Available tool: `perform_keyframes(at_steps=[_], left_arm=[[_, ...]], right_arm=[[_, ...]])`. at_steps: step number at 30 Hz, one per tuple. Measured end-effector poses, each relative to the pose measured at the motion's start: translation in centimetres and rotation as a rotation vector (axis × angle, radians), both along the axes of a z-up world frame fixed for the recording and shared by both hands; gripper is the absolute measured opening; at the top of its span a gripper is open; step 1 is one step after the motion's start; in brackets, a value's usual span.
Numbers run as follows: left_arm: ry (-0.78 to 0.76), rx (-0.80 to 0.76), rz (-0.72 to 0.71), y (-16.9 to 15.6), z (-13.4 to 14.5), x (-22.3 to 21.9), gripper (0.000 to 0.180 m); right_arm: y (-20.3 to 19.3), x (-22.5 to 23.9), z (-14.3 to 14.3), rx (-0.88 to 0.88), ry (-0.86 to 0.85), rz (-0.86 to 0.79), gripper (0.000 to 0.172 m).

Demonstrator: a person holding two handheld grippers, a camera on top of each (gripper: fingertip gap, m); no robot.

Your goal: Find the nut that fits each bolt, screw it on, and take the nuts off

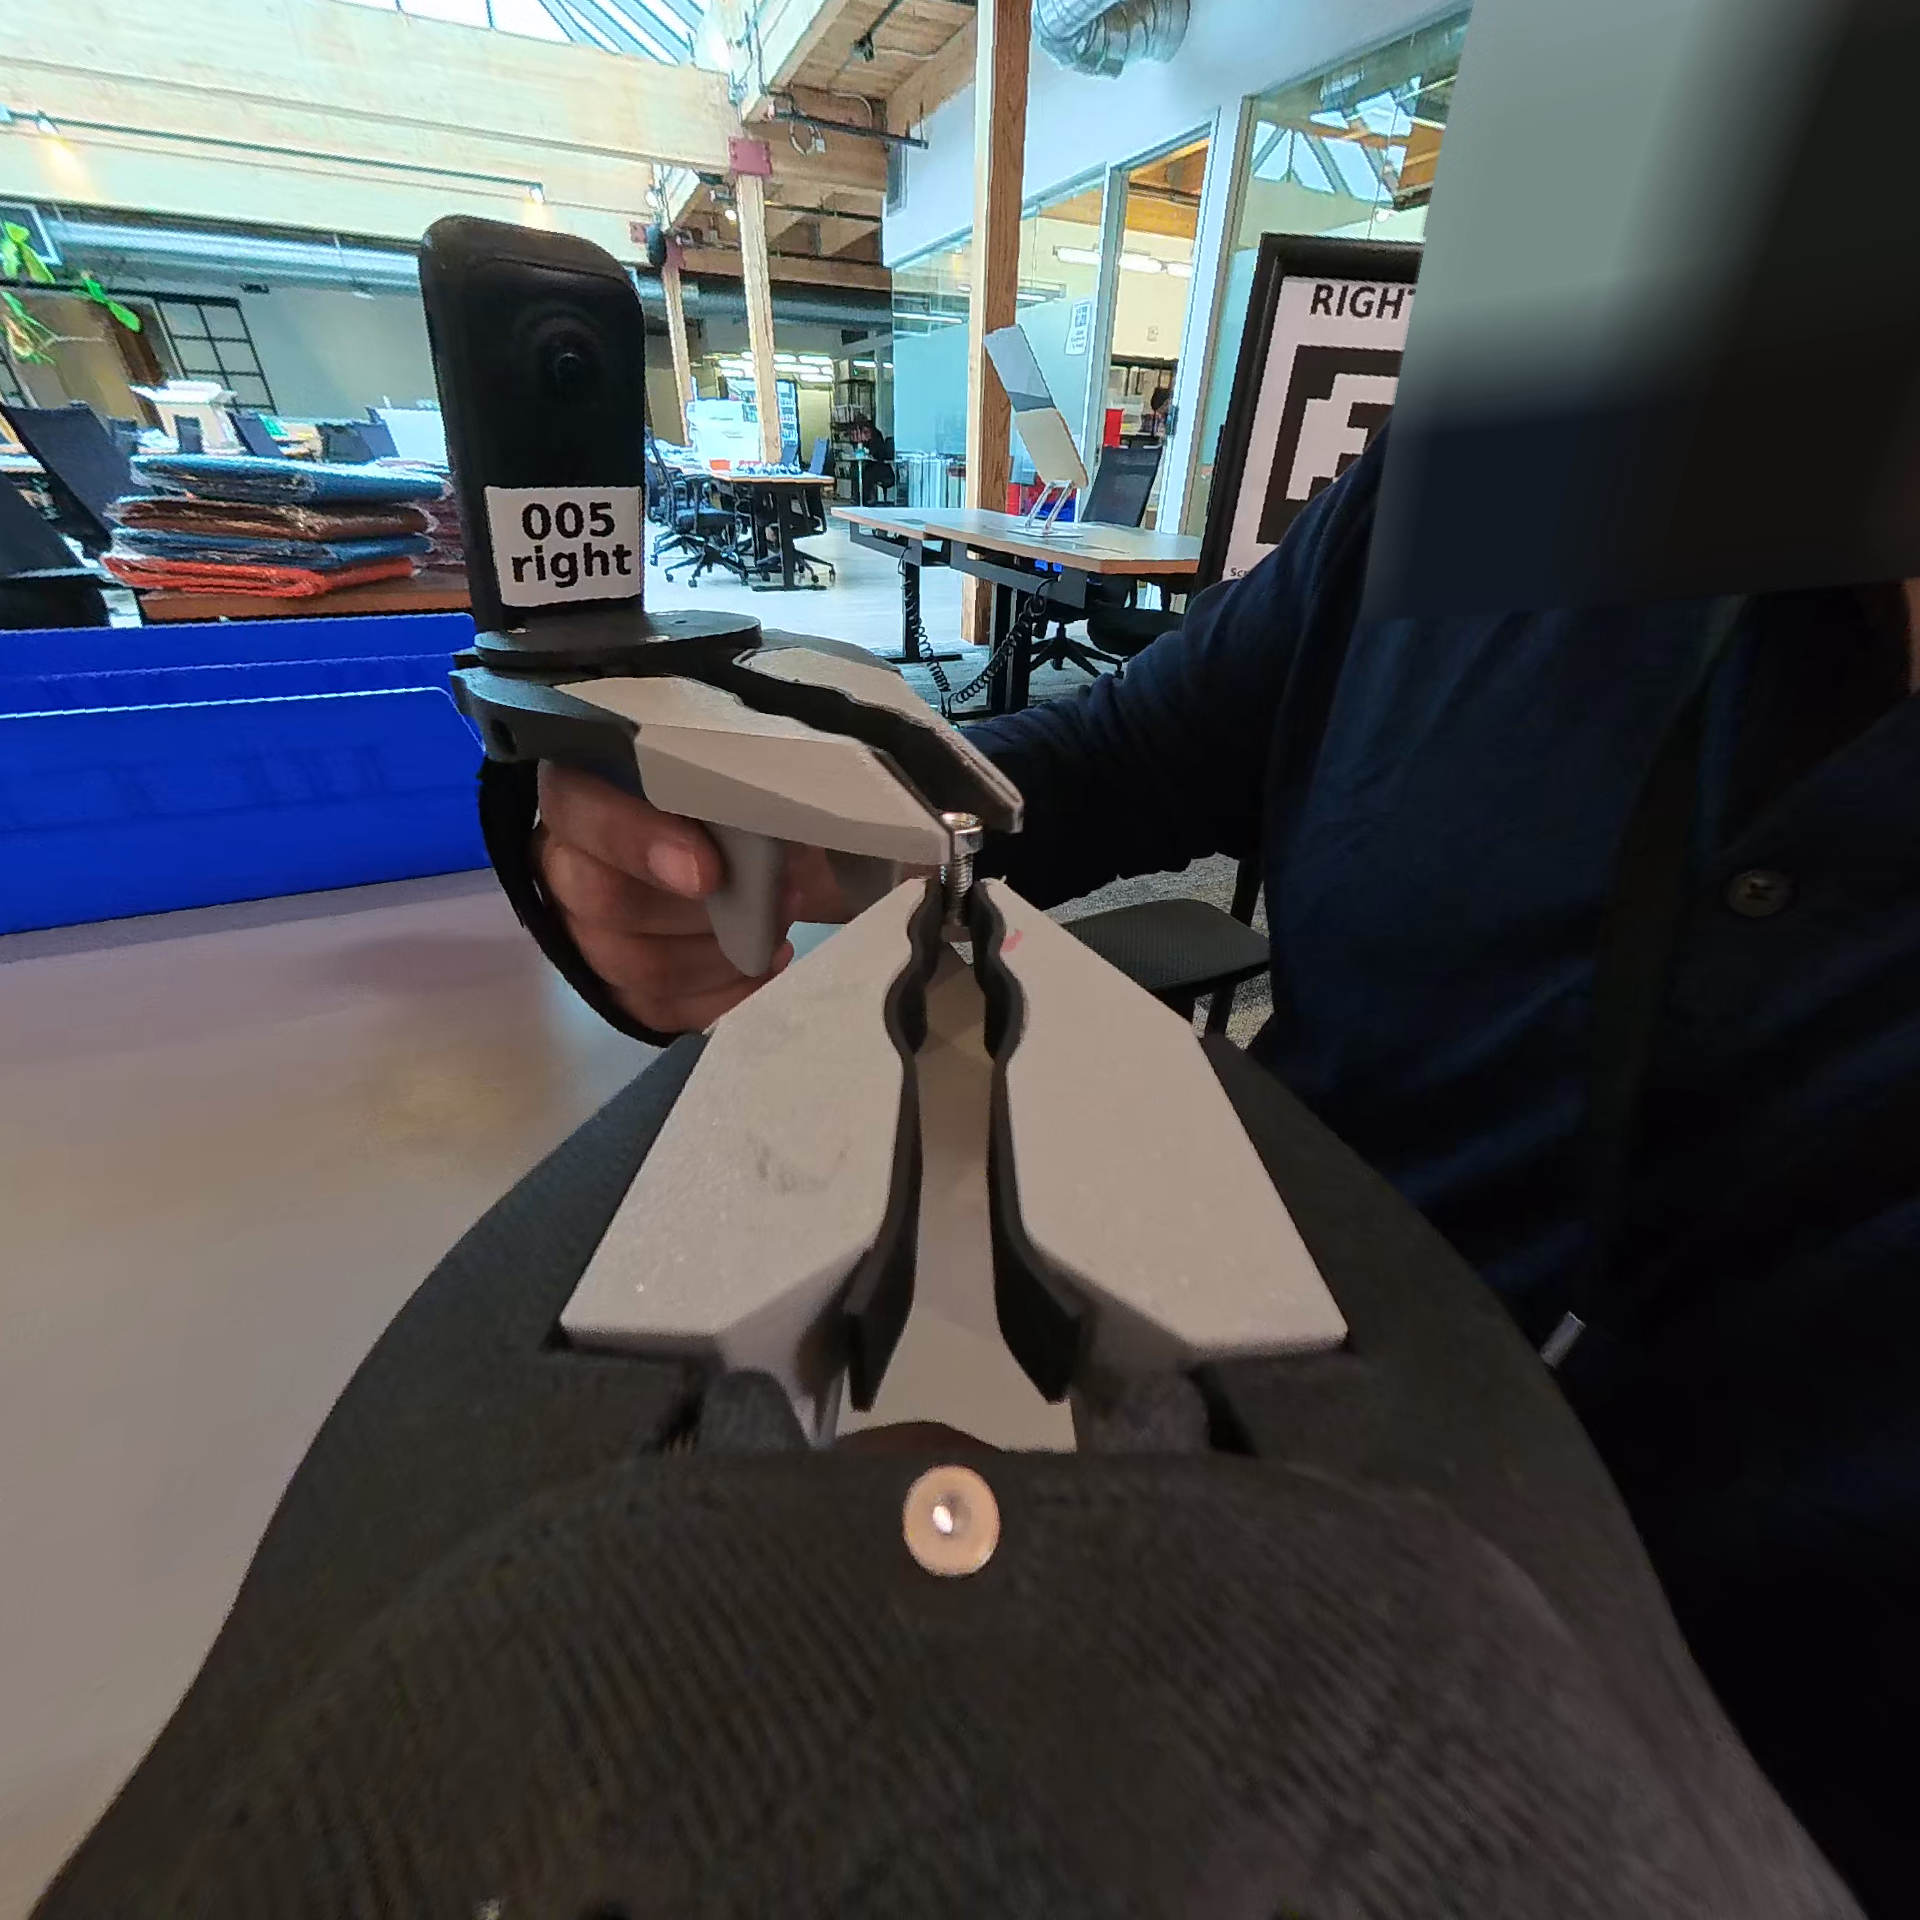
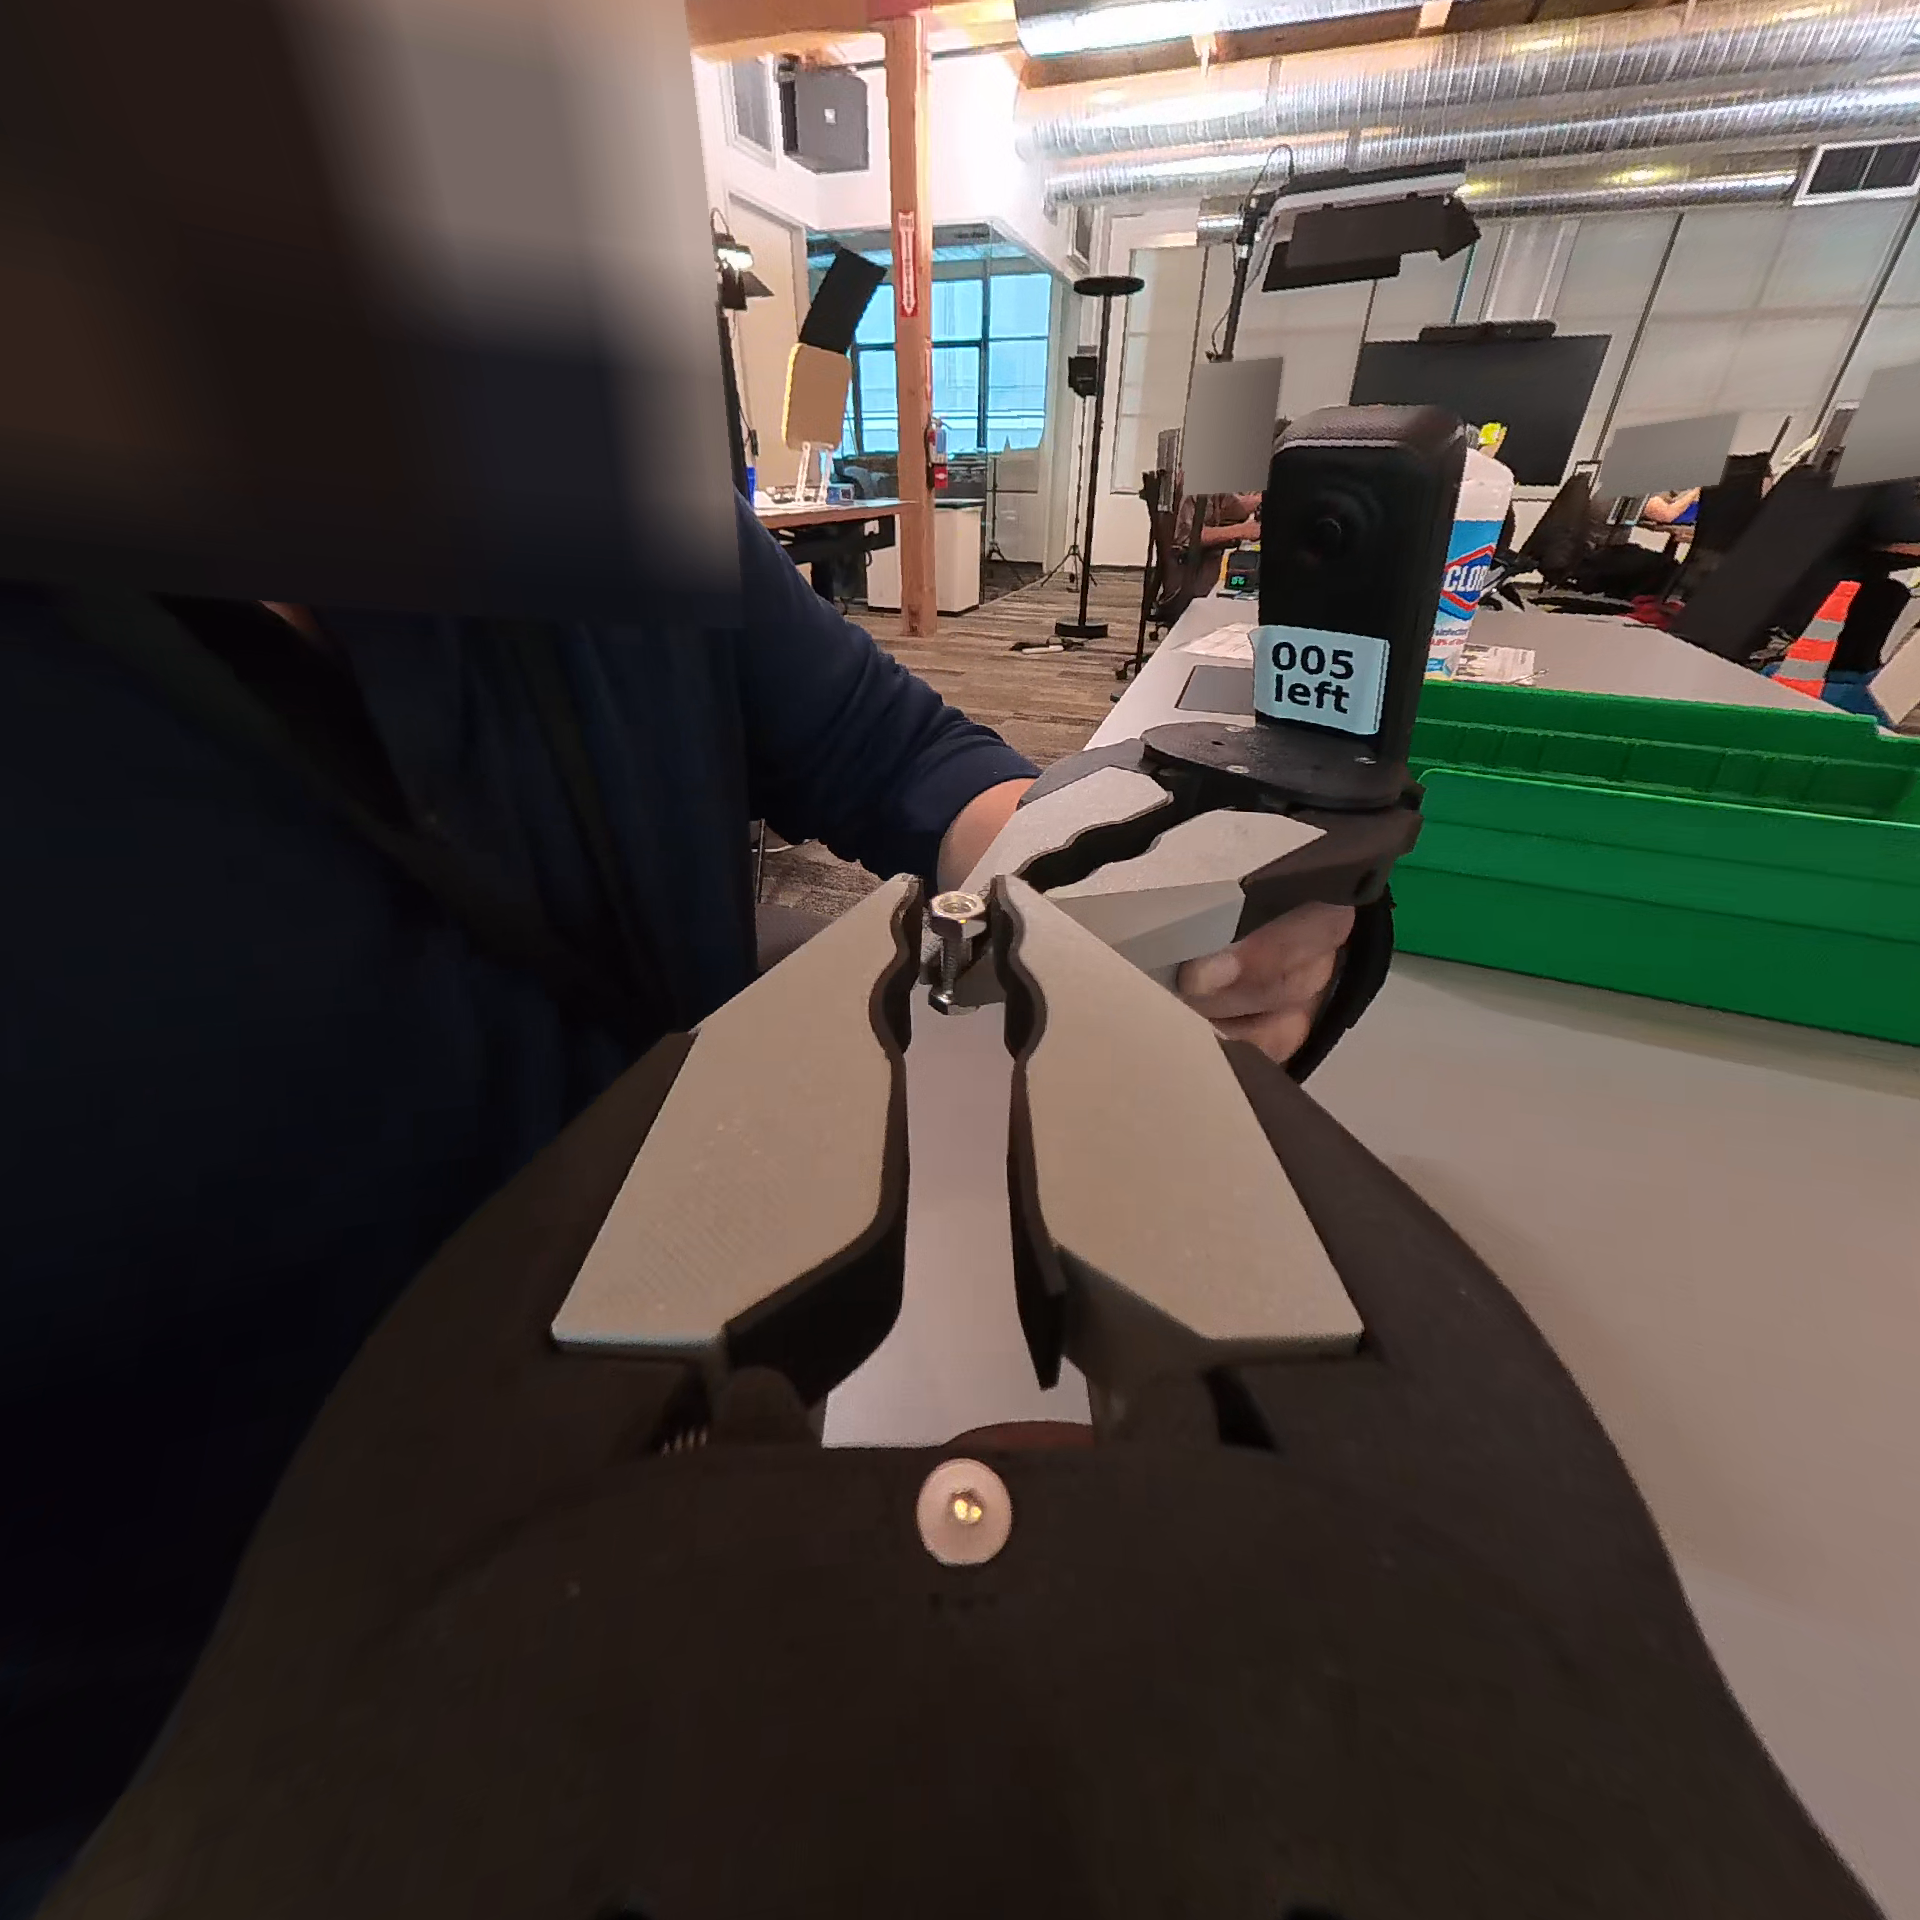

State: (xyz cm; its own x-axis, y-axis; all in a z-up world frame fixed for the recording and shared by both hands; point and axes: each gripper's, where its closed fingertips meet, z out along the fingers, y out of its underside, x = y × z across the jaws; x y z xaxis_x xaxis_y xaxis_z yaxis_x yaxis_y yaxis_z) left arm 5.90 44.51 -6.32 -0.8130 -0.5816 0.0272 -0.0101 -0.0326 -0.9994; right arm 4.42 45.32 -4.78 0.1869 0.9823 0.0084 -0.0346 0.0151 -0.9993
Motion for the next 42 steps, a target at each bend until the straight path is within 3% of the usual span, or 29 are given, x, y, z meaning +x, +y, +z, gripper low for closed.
perform_keyframes(at_steps=[12, 23, 32, 42], left_arm=[[0.002, 0.005, 0.010, 0.1, -0.1, 0.1, 0.003], [0.033, 0.024, 0.078, 0.6, -0.6, 1.1, 0.003], [0.099, 0.043, 0.159, 1.3, -1.6, 2.4, 0.003], [0.170, 0.014, 0.302, 2.7, -2.8, 4.2, 0.003]], right_arm=[[0.1, 0.1, -0.1, -0.001, 0.004, -0.025, 0.007], [0.8, 1.1, -0.6, 0.023, 0.024, -0.180, 0.007], [1.7, 2.5, -1.6, 0.035, 0.017, -0.405, 0.006], [3.6, 4.6, -2.8, -0.016, 0.006, -0.762, 0.006]])
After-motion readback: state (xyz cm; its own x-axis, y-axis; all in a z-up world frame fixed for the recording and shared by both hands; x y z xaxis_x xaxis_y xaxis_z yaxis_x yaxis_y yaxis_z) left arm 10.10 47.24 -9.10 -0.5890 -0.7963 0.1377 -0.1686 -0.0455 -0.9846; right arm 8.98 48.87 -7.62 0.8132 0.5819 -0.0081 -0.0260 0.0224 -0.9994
